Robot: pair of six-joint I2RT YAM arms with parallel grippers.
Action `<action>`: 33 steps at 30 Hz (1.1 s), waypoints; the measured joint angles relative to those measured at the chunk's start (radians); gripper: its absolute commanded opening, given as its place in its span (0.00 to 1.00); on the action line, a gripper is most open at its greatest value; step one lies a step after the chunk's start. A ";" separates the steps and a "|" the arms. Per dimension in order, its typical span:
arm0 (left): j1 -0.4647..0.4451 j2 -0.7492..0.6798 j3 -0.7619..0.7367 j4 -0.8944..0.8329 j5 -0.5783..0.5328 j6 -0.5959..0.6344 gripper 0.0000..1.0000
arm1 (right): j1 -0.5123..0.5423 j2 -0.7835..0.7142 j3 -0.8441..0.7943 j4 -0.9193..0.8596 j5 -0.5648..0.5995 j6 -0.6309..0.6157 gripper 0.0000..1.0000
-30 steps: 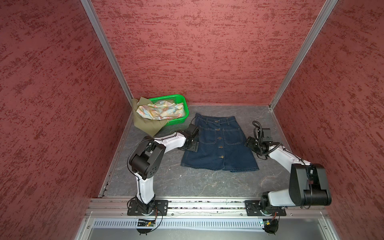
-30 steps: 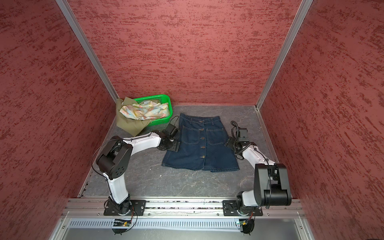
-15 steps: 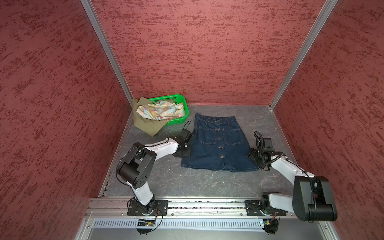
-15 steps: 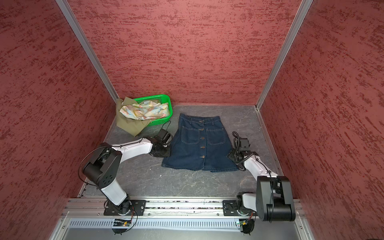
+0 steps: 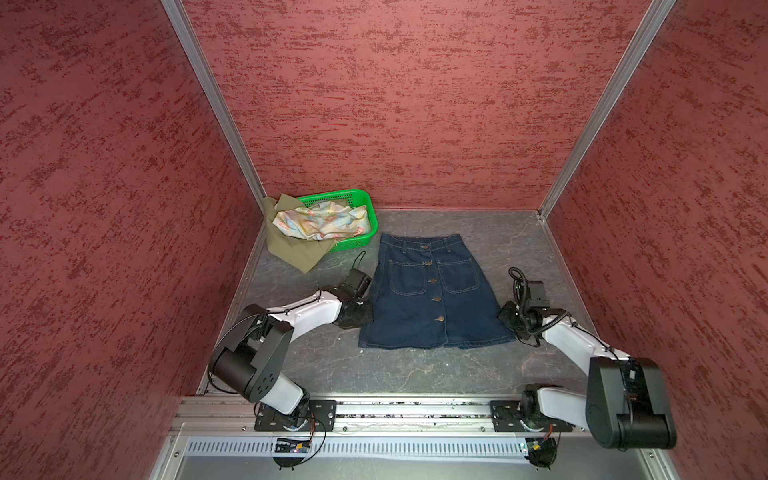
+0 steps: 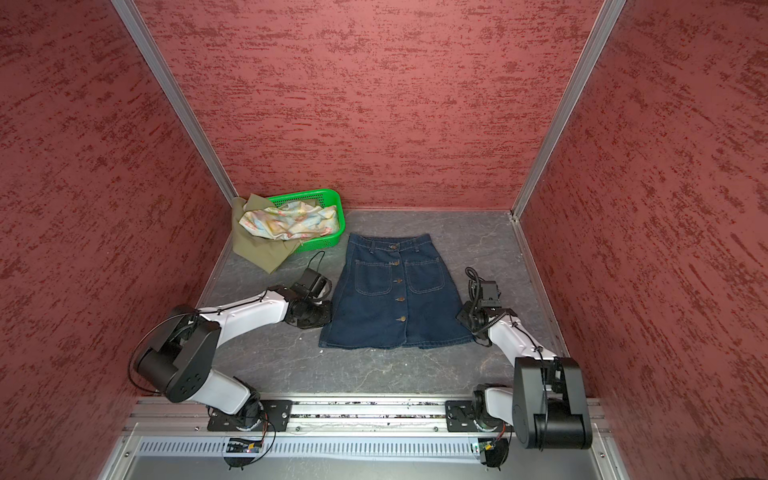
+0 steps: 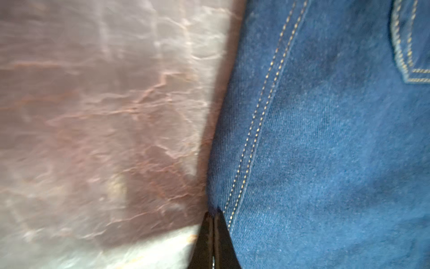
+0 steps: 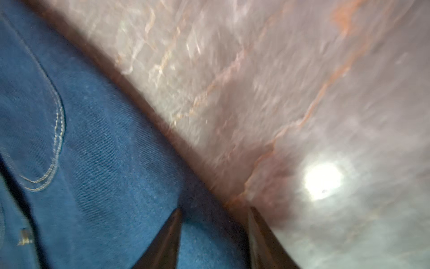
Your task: Fold and stack the skirts
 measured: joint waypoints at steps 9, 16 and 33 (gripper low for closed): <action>-0.002 -0.048 -0.020 0.035 0.011 -0.075 0.00 | 0.002 -0.100 0.003 0.003 -0.082 -0.048 0.00; -0.005 -0.064 -0.023 0.068 0.031 -0.115 0.00 | 0.140 -0.183 0.167 -0.024 -0.043 -0.107 0.00; 0.011 -0.063 -0.101 0.271 0.084 -0.135 0.00 | 1.001 0.345 0.673 -0.045 0.246 0.055 0.00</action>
